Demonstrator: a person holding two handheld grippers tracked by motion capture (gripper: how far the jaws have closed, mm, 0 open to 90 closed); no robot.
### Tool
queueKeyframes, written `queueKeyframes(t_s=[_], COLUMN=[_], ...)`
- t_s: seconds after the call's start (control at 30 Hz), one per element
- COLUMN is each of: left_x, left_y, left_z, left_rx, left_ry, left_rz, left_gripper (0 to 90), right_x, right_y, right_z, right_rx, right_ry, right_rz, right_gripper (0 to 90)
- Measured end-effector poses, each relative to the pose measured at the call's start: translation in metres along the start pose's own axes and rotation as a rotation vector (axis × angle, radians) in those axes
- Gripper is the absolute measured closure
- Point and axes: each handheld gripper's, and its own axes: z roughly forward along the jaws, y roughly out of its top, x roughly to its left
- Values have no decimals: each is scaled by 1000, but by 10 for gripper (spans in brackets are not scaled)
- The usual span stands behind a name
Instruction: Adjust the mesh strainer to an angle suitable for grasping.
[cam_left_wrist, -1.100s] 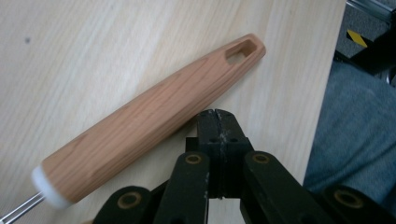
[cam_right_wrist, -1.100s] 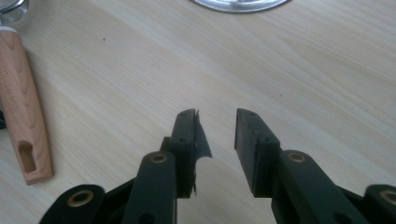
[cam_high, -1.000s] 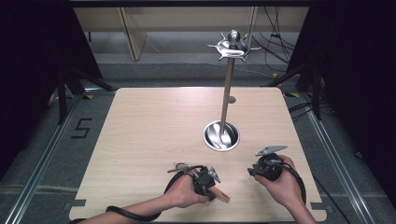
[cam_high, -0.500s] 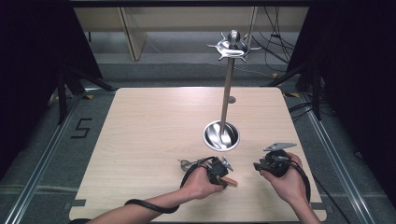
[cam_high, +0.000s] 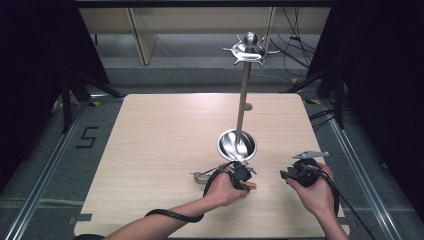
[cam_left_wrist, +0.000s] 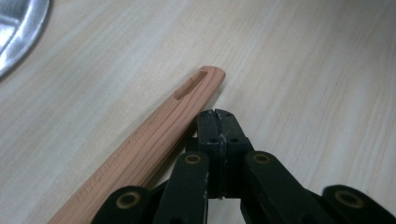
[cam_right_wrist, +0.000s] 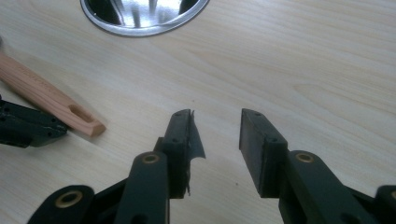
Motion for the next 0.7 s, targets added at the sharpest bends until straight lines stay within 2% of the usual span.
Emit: queueKeyframes(t_s=[0.07, 0.17, 0.2, 0.3, 0.43, 0.47, 0.5, 0.53, 0.57, 0.6, 0.7], left_x=[2, 5, 5, 8, 15, 15, 21, 24, 29, 33, 41], left_y=[1, 2, 2, 1, -2, -2, -6, -7, -9, -11, -17], left_z=[1, -2, -4, -16, -35, -35, -44, -46, -49, -53, -59], left_rx=[-2, -9, -10, -19, 25, 25, 70, 76, 75, 73, 87], left_ry=[-6, -16, -22, -16, -16, -16, -10, -9, -16, -9, 7], left_rz=[-14, -2, -9, 49, 154, 154, 177, 195, 194, 180, 178], left_gripper=[885, 858, 845, 774, 618, 597, 553, 538, 526, 510, 477], right_x=[-1, -4, -4, -6, -8, -9, -10, -10, -11, -12, -14], right_y=[0, -1, -2, -4, -7, -7, -8, -9, -9, -10, -11], right_z=[0, 0, -1, -1, -2, -2, -2, -2, -2, -3, -4], right_rx=[1, 3, 0, 0, 0, -5, 1, 3, -1, -1, -1], right_ry=[-1, -14, -16, -21, -9, -4, -5, -4, -4, -7, -10], right_rz=[6, -3, 5, 11, 31, 38, 39, 45, 42, 44, 43], right_gripper=[643, 635, 634, 630, 622, 620, 617, 616, 614, 613, 611])
